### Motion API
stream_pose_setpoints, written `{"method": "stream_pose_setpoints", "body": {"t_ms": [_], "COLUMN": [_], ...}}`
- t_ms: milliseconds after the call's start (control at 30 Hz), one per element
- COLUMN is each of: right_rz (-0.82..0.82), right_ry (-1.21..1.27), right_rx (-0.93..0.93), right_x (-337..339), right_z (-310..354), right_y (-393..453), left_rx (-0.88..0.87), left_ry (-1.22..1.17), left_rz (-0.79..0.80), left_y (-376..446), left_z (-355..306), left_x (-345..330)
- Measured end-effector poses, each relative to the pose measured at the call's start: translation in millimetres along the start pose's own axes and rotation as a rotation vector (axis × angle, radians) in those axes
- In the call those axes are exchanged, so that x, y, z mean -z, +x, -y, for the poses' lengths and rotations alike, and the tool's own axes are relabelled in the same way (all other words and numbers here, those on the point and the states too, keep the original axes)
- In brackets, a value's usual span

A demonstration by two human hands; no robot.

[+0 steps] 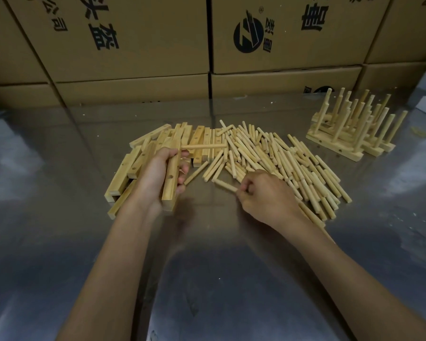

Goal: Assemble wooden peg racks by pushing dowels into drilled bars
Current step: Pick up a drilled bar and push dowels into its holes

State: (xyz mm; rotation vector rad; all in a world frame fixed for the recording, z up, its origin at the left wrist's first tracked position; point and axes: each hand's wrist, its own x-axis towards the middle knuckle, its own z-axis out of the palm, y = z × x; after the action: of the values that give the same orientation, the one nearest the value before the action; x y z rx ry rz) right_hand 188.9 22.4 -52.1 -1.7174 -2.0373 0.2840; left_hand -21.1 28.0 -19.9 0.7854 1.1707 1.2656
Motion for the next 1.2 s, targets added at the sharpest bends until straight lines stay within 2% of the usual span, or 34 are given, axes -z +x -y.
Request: {"method": "stream_pose_setpoints", "body": {"t_ms": [100,233,433,767,1200], "right_rz": [-0.021,0.039,-0.048,-0.246,-0.322], "right_ry": [0.098,0.35,0.333,0.269,0.23], "right_rx": [0.026,0.223,0.436,0.426,0.459], "right_x": [12.7,25.7,16.4,18.1,21.9], "right_z": [-1.1,6.1,25.1,26.2,23.6], "right_y": [1.5,-1.7,-12.6,-14.7,-13.2], "left_rx": [0.018,0.024,0.015,-0.003,-0.039], "left_ry": [-0.029,-0.03,0.035,0.133,0.249], "left_rz": [-0.02,-0.071,0.014,0.107,0.152], "left_y": [-0.4,0.4,-1.3,-11.5,-24.0], "left_z": [1.1,2.8,7.5,7.9,4.1], "left_x": [-1.4,-2.4,-11.8,-20.4,-29.6]}}
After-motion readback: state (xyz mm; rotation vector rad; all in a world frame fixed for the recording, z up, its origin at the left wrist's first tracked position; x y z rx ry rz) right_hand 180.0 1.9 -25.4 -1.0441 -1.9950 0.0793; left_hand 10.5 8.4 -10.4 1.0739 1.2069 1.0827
